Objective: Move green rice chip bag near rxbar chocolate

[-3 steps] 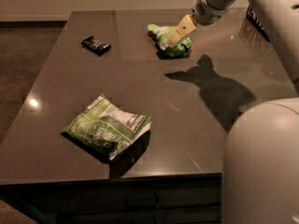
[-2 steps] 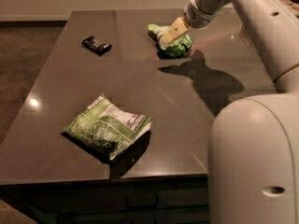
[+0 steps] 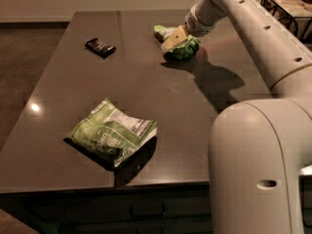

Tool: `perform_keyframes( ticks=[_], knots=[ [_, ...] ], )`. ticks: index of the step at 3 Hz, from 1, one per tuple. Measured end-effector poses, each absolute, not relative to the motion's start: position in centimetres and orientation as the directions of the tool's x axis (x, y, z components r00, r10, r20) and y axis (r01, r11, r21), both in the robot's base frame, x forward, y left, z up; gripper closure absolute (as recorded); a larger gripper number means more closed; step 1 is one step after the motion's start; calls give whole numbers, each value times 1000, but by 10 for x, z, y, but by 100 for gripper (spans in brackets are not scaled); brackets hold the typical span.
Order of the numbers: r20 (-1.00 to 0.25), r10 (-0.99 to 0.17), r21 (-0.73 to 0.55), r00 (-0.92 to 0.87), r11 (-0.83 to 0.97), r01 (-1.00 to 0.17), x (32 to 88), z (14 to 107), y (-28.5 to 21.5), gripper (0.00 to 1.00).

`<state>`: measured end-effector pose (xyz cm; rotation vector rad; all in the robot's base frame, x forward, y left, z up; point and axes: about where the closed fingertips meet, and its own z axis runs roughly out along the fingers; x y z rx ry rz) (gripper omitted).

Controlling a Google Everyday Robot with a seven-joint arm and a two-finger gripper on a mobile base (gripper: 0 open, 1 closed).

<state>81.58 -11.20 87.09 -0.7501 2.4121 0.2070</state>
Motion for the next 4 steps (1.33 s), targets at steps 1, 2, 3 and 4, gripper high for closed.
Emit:
perform_keyframes(
  ticks=[1, 2, 3, 4],
  knots=[
    [-588, -465, -22, -662, 828, -561, 821, 861, -107, 0],
    [-572, -479, -9, -666, 816, -578, 820, 854, -99, 17],
    [-561, -505, -1, -656, 793, -610, 816, 854, -86, 40],
    [-572, -549, -9, -609, 747, -664, 810, 868, -61, 64]
  ],
)
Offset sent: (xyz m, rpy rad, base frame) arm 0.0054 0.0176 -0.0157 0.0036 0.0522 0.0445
